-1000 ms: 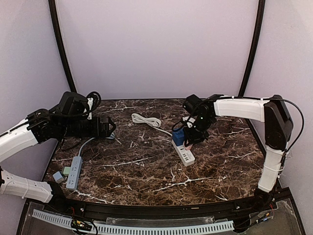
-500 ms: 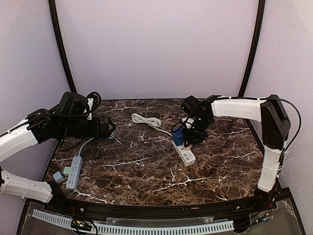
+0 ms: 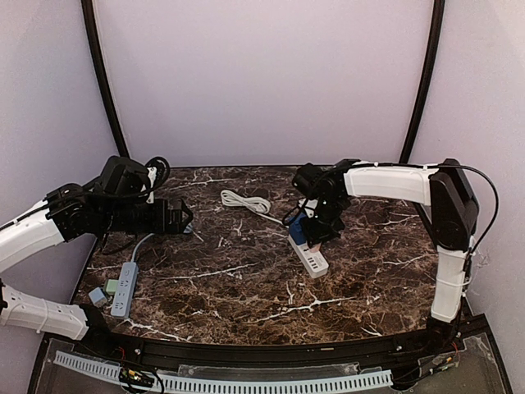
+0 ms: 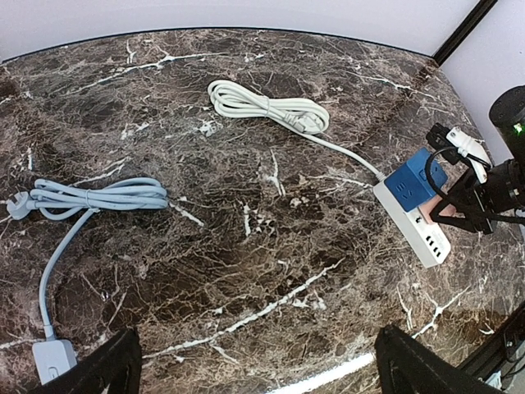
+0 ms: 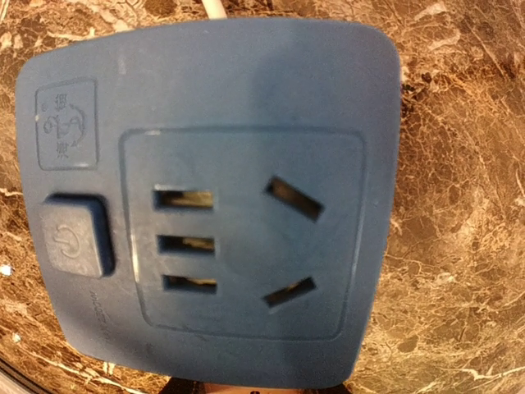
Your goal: Insert the plug
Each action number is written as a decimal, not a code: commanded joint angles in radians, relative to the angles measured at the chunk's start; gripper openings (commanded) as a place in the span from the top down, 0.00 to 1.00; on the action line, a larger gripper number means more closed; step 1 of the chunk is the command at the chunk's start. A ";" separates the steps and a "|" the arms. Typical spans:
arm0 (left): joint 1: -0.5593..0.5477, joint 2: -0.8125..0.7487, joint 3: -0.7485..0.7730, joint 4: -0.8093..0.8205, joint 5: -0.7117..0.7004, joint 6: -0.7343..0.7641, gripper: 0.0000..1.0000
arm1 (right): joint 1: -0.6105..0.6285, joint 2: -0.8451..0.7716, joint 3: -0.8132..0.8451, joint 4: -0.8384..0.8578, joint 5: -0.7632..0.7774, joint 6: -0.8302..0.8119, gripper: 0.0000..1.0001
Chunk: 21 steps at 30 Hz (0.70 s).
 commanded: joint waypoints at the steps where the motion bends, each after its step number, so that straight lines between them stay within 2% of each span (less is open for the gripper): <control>1: 0.000 -0.018 -0.010 -0.034 -0.013 0.006 0.00 | 0.020 0.047 0.009 -0.049 0.054 0.028 1.00; 21: 0.000 0.005 0.027 -0.058 -0.011 0.014 0.00 | 0.047 0.115 -0.046 -0.018 0.067 0.072 1.00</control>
